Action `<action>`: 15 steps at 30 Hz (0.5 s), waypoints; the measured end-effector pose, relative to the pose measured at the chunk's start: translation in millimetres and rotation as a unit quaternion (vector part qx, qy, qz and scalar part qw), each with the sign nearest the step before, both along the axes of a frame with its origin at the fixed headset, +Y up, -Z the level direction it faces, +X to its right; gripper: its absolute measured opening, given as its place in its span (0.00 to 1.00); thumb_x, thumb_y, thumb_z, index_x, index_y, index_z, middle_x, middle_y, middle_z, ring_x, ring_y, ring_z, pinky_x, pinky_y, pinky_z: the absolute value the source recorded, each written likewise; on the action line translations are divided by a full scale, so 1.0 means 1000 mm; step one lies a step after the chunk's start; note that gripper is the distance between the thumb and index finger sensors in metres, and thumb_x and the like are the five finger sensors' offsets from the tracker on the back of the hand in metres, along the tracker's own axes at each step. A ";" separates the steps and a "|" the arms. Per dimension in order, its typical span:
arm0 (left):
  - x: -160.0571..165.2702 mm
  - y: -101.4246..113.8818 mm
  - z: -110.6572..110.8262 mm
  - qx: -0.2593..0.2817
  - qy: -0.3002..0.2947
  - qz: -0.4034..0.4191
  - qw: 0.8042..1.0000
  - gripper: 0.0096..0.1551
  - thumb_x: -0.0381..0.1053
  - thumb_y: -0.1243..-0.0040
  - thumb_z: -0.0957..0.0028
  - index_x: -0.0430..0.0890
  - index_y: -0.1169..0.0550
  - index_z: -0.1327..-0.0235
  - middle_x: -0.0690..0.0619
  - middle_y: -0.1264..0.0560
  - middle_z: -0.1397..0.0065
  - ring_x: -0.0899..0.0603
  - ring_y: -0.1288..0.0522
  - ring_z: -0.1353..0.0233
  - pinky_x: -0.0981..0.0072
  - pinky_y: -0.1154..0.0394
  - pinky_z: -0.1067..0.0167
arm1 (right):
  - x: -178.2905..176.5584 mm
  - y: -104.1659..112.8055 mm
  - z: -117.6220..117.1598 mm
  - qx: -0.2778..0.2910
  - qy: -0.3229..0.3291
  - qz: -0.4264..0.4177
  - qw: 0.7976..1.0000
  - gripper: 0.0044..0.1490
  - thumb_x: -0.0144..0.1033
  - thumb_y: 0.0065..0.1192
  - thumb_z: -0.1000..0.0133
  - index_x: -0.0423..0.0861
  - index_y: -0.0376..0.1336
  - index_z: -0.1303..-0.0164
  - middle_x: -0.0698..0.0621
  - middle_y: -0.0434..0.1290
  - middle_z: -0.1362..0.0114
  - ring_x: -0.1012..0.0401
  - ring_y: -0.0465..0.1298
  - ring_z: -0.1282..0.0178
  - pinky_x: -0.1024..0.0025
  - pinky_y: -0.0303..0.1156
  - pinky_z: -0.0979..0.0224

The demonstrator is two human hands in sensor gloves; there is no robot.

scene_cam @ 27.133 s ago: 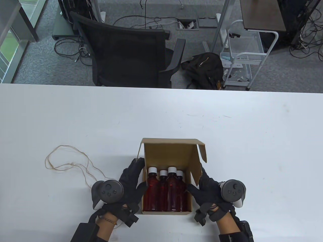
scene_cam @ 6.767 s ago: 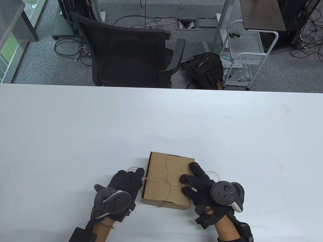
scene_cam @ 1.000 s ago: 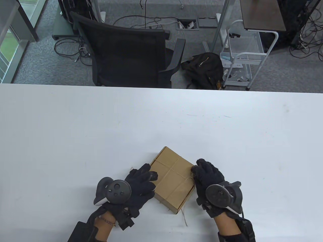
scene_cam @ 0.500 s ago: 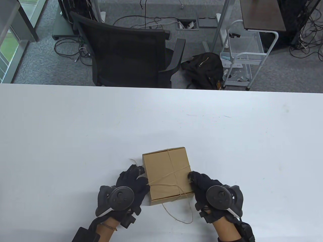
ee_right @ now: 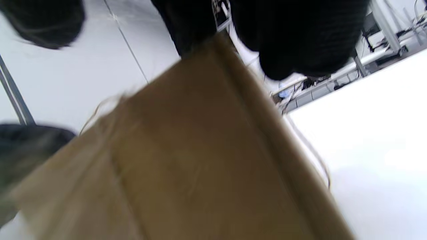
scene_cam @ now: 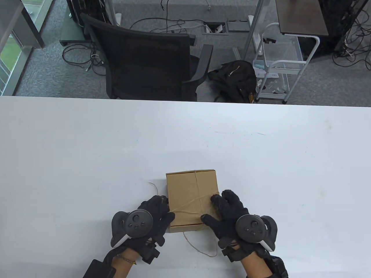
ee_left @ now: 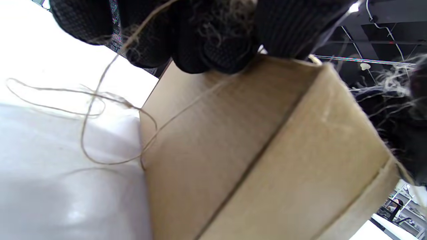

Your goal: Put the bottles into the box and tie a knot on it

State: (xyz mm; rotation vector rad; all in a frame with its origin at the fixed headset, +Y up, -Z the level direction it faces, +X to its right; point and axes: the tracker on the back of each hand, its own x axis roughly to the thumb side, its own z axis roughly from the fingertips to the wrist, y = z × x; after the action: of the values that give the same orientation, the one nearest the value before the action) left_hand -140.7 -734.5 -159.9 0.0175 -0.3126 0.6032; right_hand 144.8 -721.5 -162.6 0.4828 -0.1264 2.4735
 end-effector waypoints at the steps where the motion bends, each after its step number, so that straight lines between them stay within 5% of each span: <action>1: 0.001 0.000 0.000 0.000 -0.001 -0.001 1.000 0.27 0.59 0.33 0.47 0.38 0.16 0.50 0.38 0.22 0.24 0.24 0.23 0.26 0.26 0.29 0.34 | -0.008 -0.003 0.001 -0.013 0.014 0.003 1.000 0.62 0.73 0.63 0.53 0.37 0.58 0.23 0.28 0.44 0.17 0.28 0.58 0.29 0.33 0.67 0.36; 3: 0.002 0.000 0.001 0.005 -0.003 0.003 1.000 0.27 0.59 0.33 0.48 0.38 0.16 0.51 0.37 0.22 0.24 0.24 0.23 0.26 0.26 0.29 0.34 | -0.016 -0.006 0.003 -0.023 0.013 0.042 0.999 0.59 0.68 0.69 0.53 0.42 0.55 0.21 0.27 0.41 0.17 0.27 0.57 0.30 0.34 0.68 0.35; 5: 0.002 0.000 0.001 0.005 -0.008 0.000 1.000 0.26 0.58 0.33 0.48 0.38 0.16 0.51 0.36 0.21 0.25 0.24 0.23 0.27 0.26 0.29 0.34 | -0.017 -0.001 0.004 0.035 -0.009 0.051 0.998 0.43 0.57 0.71 0.50 0.46 0.63 0.29 0.27 0.50 0.20 0.27 0.64 0.35 0.39 0.73 0.38; 8: -0.004 0.000 0.001 0.007 -0.008 0.022 1.000 0.26 0.59 0.33 0.48 0.39 0.15 0.51 0.37 0.19 0.28 0.26 0.20 0.30 0.27 0.29 0.34 | -0.010 0.000 0.003 0.006 -0.026 -0.017 0.999 0.23 0.38 0.71 0.48 0.43 0.72 0.45 0.33 0.58 0.22 0.27 0.68 0.38 0.39 0.75 0.40; 11: -0.010 0.000 -0.002 -0.005 0.007 0.055 0.998 0.26 0.58 0.34 0.48 0.38 0.15 0.52 0.37 0.17 0.31 0.26 0.17 0.33 0.28 0.28 0.35 | -0.002 0.003 0.003 0.057 -0.034 -0.005 0.998 0.24 0.32 0.72 0.50 0.32 0.71 0.50 0.35 0.67 0.28 0.34 0.78 0.45 0.50 0.84 0.48; 15: -0.018 -0.002 -0.006 -0.010 0.021 0.073 0.997 0.26 0.58 0.34 0.48 0.38 0.15 0.52 0.37 0.16 0.32 0.27 0.16 0.35 0.28 0.27 0.36 | 0.005 0.005 -0.002 0.075 -0.006 -0.009 0.997 0.24 0.27 0.72 0.51 0.31 0.70 0.49 0.32 0.69 0.32 0.42 0.84 0.52 0.61 0.90 0.55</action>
State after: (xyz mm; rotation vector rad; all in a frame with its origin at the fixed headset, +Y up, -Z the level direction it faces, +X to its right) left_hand -158.8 -736.2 -165.8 0.0331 -0.2656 0.7494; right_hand 150.0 -716.3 -165.0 0.5268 -0.3231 2.4612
